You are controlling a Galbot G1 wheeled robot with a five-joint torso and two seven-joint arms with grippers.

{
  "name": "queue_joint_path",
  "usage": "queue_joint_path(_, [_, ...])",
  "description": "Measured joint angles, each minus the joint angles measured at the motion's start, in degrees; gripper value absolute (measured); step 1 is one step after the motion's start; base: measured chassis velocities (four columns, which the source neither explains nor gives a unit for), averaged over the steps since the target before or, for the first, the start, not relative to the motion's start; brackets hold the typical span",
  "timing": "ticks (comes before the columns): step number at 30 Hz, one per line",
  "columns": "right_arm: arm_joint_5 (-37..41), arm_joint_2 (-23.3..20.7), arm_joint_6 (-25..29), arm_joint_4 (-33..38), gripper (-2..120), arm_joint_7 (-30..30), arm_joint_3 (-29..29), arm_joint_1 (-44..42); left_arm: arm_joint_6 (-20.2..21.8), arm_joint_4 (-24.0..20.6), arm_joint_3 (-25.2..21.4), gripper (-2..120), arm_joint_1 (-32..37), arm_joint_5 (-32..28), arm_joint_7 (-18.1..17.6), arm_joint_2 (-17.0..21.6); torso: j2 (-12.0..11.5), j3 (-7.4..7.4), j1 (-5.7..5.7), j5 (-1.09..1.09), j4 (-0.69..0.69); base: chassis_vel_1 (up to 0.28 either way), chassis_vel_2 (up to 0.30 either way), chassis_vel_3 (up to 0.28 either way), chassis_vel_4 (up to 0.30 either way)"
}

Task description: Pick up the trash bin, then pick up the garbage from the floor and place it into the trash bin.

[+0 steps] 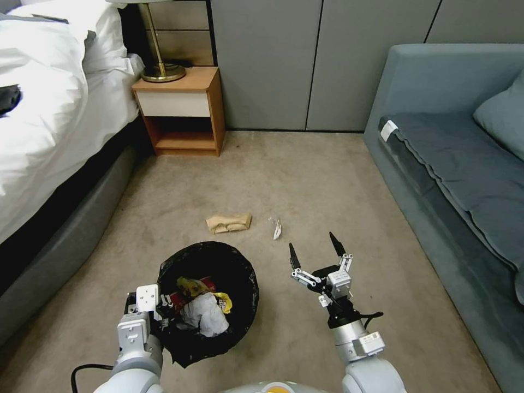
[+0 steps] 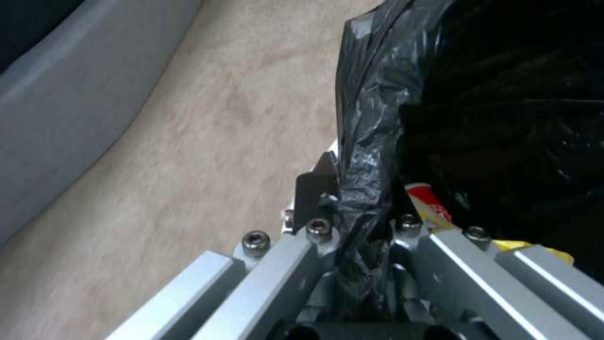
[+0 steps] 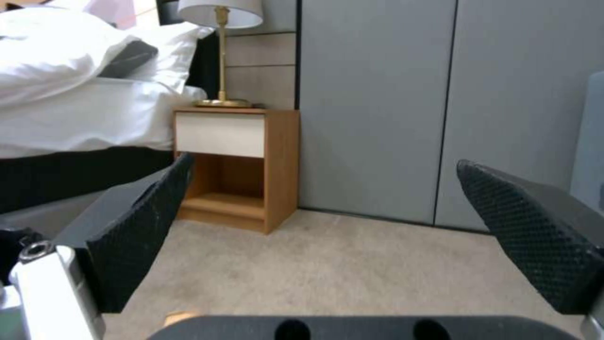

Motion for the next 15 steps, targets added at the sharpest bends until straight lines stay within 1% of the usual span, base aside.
queue_joint_path(6, [-0.2,0.0,0.1,-0.1,100,-0.2,0.0,0.5,0.0,0.0,-0.1,0,0.0,-0.1,0.0,0.1,0.0,0.0,0.0,0.03,0.01,-0.267,0.247,0.265,-0.257])
queue_joint_path(8, [-0.3,0.0,0.1,0.1,100,-0.2,-0.2,0.6,0.0,-0.1,-0.1,0,-0.1,-0.2,0.0,0.1,0.0,0.01,0.01,-0.01,0.0,-0.284,0.28,0.285,-0.279])
queue_joint_path(10, [-0.7,0.2,0.1,0.3,100,-0.5,-0.7,0.7,0.0,-0.1,-0.1,0,-0.1,-0.3,0.0,0.1,0.0,0.0,0.0,0.03,0.0,-0.292,0.281,0.287,-0.282])
queue_joint_path(12, [-0.9,0.3,0.1,0.3,100,-0.8,-0.8,0.8,0.0,-0.1,-0.1,0,-0.2,-0.3,0.0,0.1,0.0,0.01,0.01,-0.01,0.01,-0.243,0.258,0.293,-0.259])
queue_joint_path(13, [-1.0,0.3,0.1,0.3,100,-1.0,-0.9,0.9,0.1,-0.1,-0.1,0,-0.2,-0.3,0.0,0.1,0.0,0.01,0.01,0.03,0.01,-0.243,0.265,0.264,-0.259])
queue_joint_path(15, [-1.1,0.4,0.1,0.4,100,-1.1,-0.9,1.0,0.1,-0.1,-0.1,0,-0.2,-0.4,0.0,0.1,0.0,0.0,0.0,0.02,0.02,-0.243,0.265,0.196,-0.224])
